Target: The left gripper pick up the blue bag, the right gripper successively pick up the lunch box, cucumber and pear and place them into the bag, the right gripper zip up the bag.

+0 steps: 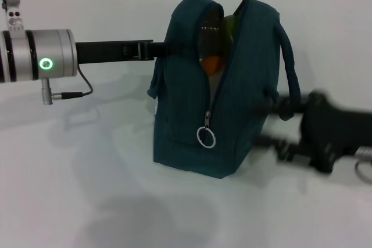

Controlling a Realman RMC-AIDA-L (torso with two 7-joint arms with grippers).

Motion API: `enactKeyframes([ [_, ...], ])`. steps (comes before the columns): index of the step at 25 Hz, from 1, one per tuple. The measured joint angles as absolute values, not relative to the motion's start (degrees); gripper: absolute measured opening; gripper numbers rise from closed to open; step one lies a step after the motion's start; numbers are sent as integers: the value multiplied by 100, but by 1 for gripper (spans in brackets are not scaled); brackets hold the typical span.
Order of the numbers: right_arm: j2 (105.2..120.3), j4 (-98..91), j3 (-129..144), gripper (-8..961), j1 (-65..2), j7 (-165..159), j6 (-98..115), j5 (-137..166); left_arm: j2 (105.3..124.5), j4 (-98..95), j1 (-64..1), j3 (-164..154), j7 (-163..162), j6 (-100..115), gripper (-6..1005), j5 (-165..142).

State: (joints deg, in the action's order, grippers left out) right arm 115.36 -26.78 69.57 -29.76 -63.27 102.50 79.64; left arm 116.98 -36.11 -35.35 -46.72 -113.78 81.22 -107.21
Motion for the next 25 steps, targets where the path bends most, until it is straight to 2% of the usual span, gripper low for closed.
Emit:
enactKeyframes([
  [11, 11620, -2462, 7838, 452, -3350, -6536, 9021, 8037, 11747, -3612, -3506, -4676, -11387, 8089, 55, -10703],
  [25, 11619, -2288, 9233, 449, -3687, -6534, 7838, 6690, 11792, -3613, -3478, -4676, -11377, 8074, 55, -10695],
])
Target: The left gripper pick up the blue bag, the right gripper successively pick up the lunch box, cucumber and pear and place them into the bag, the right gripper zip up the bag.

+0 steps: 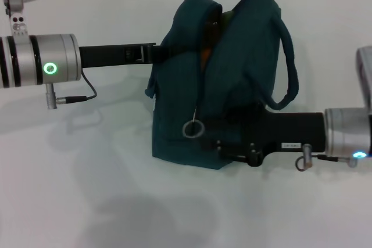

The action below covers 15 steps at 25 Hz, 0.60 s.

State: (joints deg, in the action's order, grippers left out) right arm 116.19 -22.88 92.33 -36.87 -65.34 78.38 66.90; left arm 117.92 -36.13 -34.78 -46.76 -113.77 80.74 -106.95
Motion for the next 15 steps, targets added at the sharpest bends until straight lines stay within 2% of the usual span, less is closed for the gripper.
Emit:
enactKeyframes([
  [15, 11618, -2294, 9855, 450, -3710, -6578, 7420, 5938, 11811, -3614, -3456, -4672, -11354, 8068, 55, -10662],
])
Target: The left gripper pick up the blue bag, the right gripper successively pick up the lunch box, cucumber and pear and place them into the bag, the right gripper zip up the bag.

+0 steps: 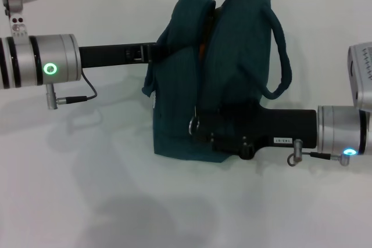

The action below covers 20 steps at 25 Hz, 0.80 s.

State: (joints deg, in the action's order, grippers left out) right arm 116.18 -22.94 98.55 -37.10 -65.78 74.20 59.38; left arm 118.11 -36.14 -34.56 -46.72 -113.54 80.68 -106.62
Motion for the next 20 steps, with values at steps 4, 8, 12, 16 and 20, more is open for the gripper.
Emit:
enactKeyframes([
  [4, 11614, -2309, 10111, 450, -3698, -6577, 6949, 5521, 11814, -3622, -3456, -4668, -11328, 8062, 55, -10655],
  [8, 11617, -2355, 10553, 451, -3772, -6577, 6859, 5352, 11816, -3622, -3440, -4669, -11322, 8065, 55, -10655],
  [12, 11621, -2456, 10730, 451, -3752, -6575, 6650, 5194, 11821, -3615, -3414, -4674, -11313, 8084, 55, -10666],
  [16, 11620, -2513, 10745, 453, -3696, -6571, 6820, 5140, 11822, -3613, -3391, -4676, -11310, 8094, 55, -10674],
  [20, 11608, -2540, 10704, 451, -3634, -6567, 7059, 5109, 11822, -3608, -3367, -4677, -11303, 8108, 55, -10687],
])
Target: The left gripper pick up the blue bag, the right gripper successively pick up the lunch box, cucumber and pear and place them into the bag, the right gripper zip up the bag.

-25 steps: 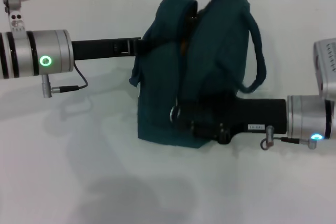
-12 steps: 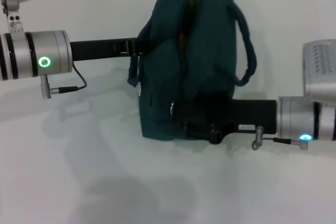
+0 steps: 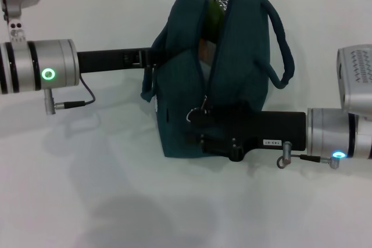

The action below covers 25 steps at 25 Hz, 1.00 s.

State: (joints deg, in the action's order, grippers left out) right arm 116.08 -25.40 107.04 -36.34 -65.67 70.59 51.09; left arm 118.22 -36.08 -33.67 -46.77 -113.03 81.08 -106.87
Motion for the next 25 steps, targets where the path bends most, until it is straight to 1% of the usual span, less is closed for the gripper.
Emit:
enactKeyframes([
  [7, 11469, -2387, 10652, 451, -3587, -6742, 7574, 5147, 11773, -3638, -3290, -4683, -11302, 8109, 55, -10667],
  [12, 11371, -2373, 10271, 451, -3286, -6777, 7594, 5150, 11752, -3646, -3246, -4683, -11302, 8108, 55, -10595],
  [14, 11354, -2382, 10198, 451, -3224, -6770, 7606, 5151, 11750, -3652, -3242, -4682, -11303, 8112, 55, -10587],
  [17, 11372, -2371, 10141, 450, -3201, -6742, 7578, 5186, 11751, -3653, -3240, -4682, -11303, 8118, 55, -10581],
  [23, 11499, -2404, 10096, 450, -3236, -6563, 7426, 5376, 11750, -3651, -3242, -4698, -11303, 8128, 55, -10572],
  [25, 11482, -2426, 10096, 451, -3288, -6573, 7664, 5580, 11750, -3641, -3243, -4694, -11303, 8130, 55, -10575],
])
